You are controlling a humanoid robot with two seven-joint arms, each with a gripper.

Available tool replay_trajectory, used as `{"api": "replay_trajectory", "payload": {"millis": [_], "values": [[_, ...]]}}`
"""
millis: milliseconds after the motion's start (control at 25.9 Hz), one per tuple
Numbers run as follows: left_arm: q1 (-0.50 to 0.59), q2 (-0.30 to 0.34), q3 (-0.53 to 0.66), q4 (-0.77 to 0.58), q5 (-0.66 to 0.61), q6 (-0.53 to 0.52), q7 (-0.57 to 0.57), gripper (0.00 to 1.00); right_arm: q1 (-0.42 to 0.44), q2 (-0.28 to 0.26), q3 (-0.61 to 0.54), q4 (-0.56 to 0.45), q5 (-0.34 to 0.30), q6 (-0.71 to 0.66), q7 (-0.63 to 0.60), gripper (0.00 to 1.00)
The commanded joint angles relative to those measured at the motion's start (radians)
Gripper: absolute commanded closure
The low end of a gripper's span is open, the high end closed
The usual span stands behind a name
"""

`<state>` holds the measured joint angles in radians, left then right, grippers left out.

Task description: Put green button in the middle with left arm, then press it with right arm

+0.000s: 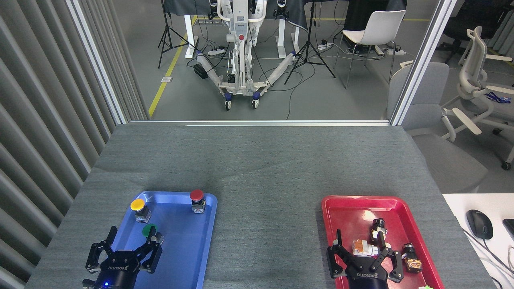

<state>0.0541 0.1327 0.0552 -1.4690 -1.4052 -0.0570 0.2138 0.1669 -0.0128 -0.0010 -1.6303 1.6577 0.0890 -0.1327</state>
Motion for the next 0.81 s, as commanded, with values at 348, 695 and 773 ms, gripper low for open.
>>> {"api": "replay_trajectory", "payload": {"millis": [348, 695, 773], "values": [[0.000, -0.001, 0.000, 0.019, 0.000, -0.003, -0.007, 0.01, 0.008, -0.001, 0.006, -0.002, 0.005, -0.017, -0.001, 0.00], [-0.007, -0.001, -0.006, 0.026, 0.009, -0.001, -0.007, 0.01, 0.008, 0.008, 0.007, -0.003, 0.008, -0.043, 0.002, 0.00], [-0.013, -0.001, -0.006, 0.039, 0.009, -0.001, -0.007, 0.01, 0.006, 0.004, 0.004, -0.003, 0.008, -0.048, 0.004, 0.00]]}}
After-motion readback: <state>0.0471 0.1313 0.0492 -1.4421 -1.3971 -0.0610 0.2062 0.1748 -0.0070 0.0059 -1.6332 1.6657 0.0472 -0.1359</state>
